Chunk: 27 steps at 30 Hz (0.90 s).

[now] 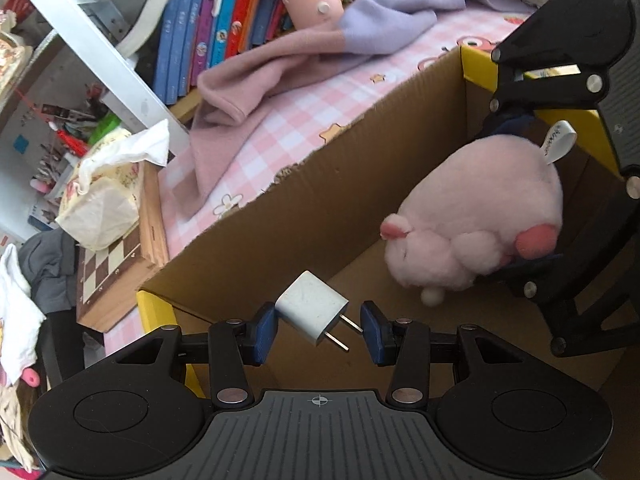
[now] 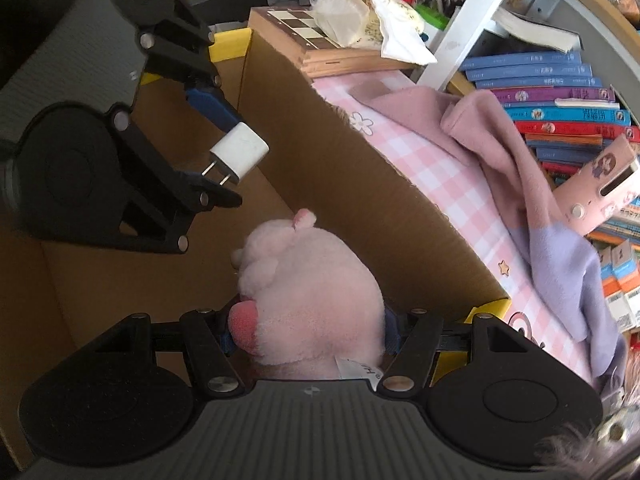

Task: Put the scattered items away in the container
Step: 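Lower pig and charger into yellow box and open both grippers, then raise both open grippers up out of the yellow box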

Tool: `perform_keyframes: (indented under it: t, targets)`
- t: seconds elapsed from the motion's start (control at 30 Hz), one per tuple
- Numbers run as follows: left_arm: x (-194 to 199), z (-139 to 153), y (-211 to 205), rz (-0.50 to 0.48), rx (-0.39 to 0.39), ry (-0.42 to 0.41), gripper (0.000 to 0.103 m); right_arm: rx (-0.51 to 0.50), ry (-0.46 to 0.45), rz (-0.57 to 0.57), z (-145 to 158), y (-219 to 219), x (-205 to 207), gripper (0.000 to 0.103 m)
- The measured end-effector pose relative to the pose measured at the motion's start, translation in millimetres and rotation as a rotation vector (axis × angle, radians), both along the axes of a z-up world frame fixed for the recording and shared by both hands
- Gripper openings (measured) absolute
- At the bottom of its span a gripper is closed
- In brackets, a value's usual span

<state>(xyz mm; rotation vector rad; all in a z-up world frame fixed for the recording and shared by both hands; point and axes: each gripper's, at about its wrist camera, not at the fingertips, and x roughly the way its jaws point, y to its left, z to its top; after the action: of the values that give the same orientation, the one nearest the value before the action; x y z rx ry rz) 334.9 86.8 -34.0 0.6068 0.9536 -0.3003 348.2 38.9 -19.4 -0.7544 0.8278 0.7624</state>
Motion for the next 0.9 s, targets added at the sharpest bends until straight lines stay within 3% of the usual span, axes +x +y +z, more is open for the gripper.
perform_keyframes:
  t: [0.27,0.33,0.4,0.47,0.5,0.9]
  targets:
    - [4,-6,-6,-0.013,0.034,0.023,0.045,0.000,-0.006,-0.003,-1,1,1,0.063]
    - [4,-5,-7,-0.007,0.035,0.012,0.048,0.017,-0.005,-0.019,1,0,1,0.064]
    - [2,-3,-6,-0.006,0.020,0.007,0.063,0.029,-0.012,-0.025,2,-1,0,0.070]
    - [-2,3,-6,-0.011,0.000,-0.016,0.068,0.039,-0.027,-0.025,5,-1,-2,0.086]
    - [-4,7,-6,-0.016,-0.011,-0.027,0.069,0.052,-0.033,-0.021,6,-3,-3,0.088]
    - [-58,65,0,0.062,-0.094,-0.203,0.072,0.222,-0.105,-0.038,49,-27,-36,0.089]
